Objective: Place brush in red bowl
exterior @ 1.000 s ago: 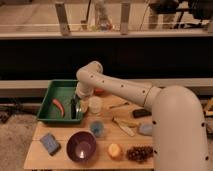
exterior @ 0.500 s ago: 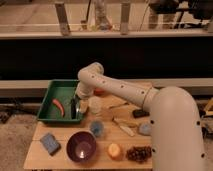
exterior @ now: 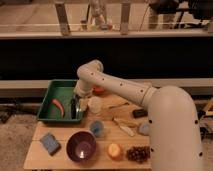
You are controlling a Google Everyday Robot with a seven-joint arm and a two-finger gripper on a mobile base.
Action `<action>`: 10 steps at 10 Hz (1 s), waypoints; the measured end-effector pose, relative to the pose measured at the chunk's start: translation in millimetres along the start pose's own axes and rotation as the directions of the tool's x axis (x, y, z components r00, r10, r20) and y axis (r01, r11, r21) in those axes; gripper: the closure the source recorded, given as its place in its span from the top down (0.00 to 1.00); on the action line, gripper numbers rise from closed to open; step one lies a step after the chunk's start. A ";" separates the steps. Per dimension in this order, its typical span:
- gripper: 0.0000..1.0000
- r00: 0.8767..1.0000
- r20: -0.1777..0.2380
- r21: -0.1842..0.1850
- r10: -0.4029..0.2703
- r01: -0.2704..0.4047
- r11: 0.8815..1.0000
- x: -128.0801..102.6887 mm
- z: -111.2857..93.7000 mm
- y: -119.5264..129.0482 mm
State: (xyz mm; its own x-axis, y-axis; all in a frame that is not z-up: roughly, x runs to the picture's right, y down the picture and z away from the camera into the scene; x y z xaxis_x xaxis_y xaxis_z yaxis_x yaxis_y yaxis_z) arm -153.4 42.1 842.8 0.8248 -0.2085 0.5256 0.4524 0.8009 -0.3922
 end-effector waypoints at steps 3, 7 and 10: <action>0.80 0.995 -0.044 -0.047 -0.091 0.089 0.995 0.3 -5.3 -13.2; 0.80 0.975 -0.108 -0.081 -0.193 0.185 0.979 -0.6 -2.3 -41.3; 0.80 0.961 -0.146 -0.085 -0.236 0.225 0.971 -1.1 4.8 -62.3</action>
State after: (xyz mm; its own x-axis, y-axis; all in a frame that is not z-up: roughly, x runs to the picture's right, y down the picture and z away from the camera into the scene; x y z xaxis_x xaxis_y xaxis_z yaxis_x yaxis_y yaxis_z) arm -184.1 -4.9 870.3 0.7354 -0.4711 0.4871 0.6536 0.6827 -0.3265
